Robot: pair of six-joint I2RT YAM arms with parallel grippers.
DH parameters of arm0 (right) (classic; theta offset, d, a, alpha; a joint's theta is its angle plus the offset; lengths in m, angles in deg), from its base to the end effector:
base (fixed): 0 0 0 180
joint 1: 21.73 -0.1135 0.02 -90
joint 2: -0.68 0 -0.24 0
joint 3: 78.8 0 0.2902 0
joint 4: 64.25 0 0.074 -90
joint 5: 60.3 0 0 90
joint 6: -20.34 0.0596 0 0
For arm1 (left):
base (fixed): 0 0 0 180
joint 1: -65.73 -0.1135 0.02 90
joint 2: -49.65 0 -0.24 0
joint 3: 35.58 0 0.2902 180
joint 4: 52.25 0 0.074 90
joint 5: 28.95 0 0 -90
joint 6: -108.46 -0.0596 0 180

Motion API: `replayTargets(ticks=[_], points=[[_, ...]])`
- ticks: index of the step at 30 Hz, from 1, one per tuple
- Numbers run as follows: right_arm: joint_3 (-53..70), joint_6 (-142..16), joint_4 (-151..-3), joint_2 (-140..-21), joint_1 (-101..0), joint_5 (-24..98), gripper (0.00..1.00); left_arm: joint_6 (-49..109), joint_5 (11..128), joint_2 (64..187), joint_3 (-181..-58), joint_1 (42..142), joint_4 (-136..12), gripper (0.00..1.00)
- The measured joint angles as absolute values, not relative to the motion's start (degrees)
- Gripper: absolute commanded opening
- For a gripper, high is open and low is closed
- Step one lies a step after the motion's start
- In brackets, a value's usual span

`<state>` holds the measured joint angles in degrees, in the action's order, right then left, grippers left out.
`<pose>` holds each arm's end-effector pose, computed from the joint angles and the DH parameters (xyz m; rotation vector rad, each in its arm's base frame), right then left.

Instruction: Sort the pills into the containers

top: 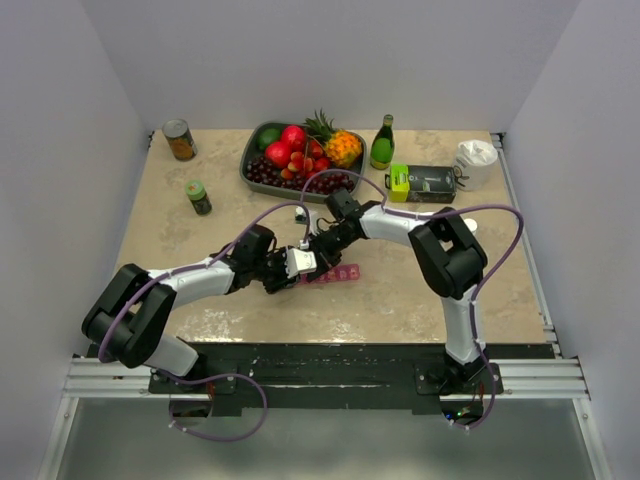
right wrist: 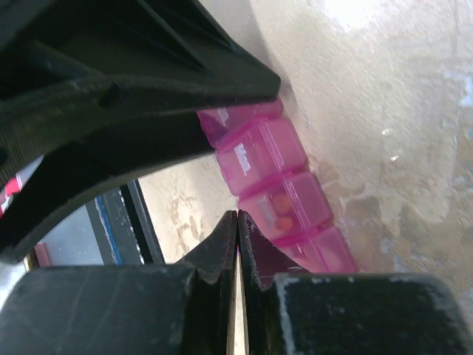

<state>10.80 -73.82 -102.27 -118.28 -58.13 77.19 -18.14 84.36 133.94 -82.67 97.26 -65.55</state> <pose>0.3225 0.2924 0.0757 -1.1639 2.4615 1.2969 0.2512 -0.1818 0.0775 1.4918 1.8889 -0.4565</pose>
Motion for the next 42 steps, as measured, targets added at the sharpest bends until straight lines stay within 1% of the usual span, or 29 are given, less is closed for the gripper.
replayTargets(ticks=[2, 5, 7, 9, 11, 12, 13, 14, 15, 16, 17, 22, 24, 25, 26, 27, 31, 35, 38, 42], points=[[10.88, -73.03, -101.62, -118.23, -58.44, 76.68, 0.05, -18.14, 84.34, 133.94, -82.67, 97.26, -65.55, 0.12], [11.12, -72.64, -101.33, -118.23, -58.66, 76.36, 0.08, -18.14, 84.3, 133.94, -82.67, 97.26, -65.55, 0.12], [11.45, -73.21, -101.57, -118.23, -58.48, 77.27, 0.13, -18.14, 84.3, 133.94, -82.67, 97.26, -65.55, 0.13], [12.08, -74.61, -102.64, -118.23, -58.18, 78.13, 0.22, -18.05, 84.25, 133.94, -82.67, 97.26, -65.53, 0.16], [13.18, -76.66, -104.26, -118.21, -57.54, 78.94, 0.28, -17.61, 84.21, 133.94, -82.67, 97.26, -65.46, 0.34], [13.75, -77.84, -105.14, -118.17, -56.91, 79.31, 0.32, -17.31, 84.12, 133.94, -82.67, 97.26, -65.4, 0.51], [14.27, -78.96, -105.86, -117.97, -56.21, 79.85, 0.34, -16.98, 83.97, 133.94, -82.67, 97.26, -65.31, 0.6], [14.6, -80.05, -106.51, -117.62, -55.36, 80.12, 0.35, -16.52, 83.71, 133.94, -82.69, 97.26, -65.24, 0.71], [14.71, -81.18, -107.12, -116.92, -54.38, 80.25, 0.38, -16.21, 83.36, 133.92, -82.72, 97.26, -65.24, 0.92], [14.75, -82.23, -108.04, -115.96, -53.24, 80.2, 0.41, -15.25, 83.16, 133.81, -82.74, 97.26, -65.24, 0.99], [14.75, -83.37, -108.89, -114.87, -51.99, 80.16, 0.44, -15.06, 82.68, 133.51, -82.83, 97.26, -65.29, 0.99], [14.77, -88.57, -112.44, -106.78, -46.49, 79.2, 0.56, -12.5, 81.59, 130.38, -82.83, 97.26, -65.24, 0.99], [14.84, -90.82, -113.73, -103.22, -44.91, 77.97, 0.65, -11.84, 81.65, 127.74, -82.83, 97.26, -65.16, 0.99], [15.17, -92.11, -114.99, -101.45, -44.3, 76.88, 0.7, -10.99, 81.67, 125.9, -82.83, 97.24, -65.16, 0.99], [15.63, -93.49, -116.24, -99.68, -43.75, 75.61, 0.88, -10.42, 81.85, 123.69, -82.83, 97.06, -65.24, 0.99], [16.11, -94.71, -117.2, -97.99, -43.36, 74.04, 0.99, -9.42, 82.07, 120.72, -82.83, 96.87, -64.98, 0.99], [16.74, -97.34, -118.05, -90.08, -41.24, 67.85, 0.99, -2.49, 80.43, 108.2, -82.69, 95.58, -61.9, 0.99], [16.81, -93.49, -114.75, -80.18, -36.19, 61.49, 0.99, 10.12, 70.46, 95.63, -83.92, 94.2, -59.87, 0.99], [17.05, -89.03, -112.48, -74.21, -32.93, 56.9, 0.99, 17.36, 63.73, 91.26, -88.95, 93.46, -63.15, 0.99], [17.22, -81.27, -109.77, -68.64, -32.67, 49.17, 0.99, 22.56, 58.99, 86.99, -94.17, 93.17, -65.9, 0.99]])
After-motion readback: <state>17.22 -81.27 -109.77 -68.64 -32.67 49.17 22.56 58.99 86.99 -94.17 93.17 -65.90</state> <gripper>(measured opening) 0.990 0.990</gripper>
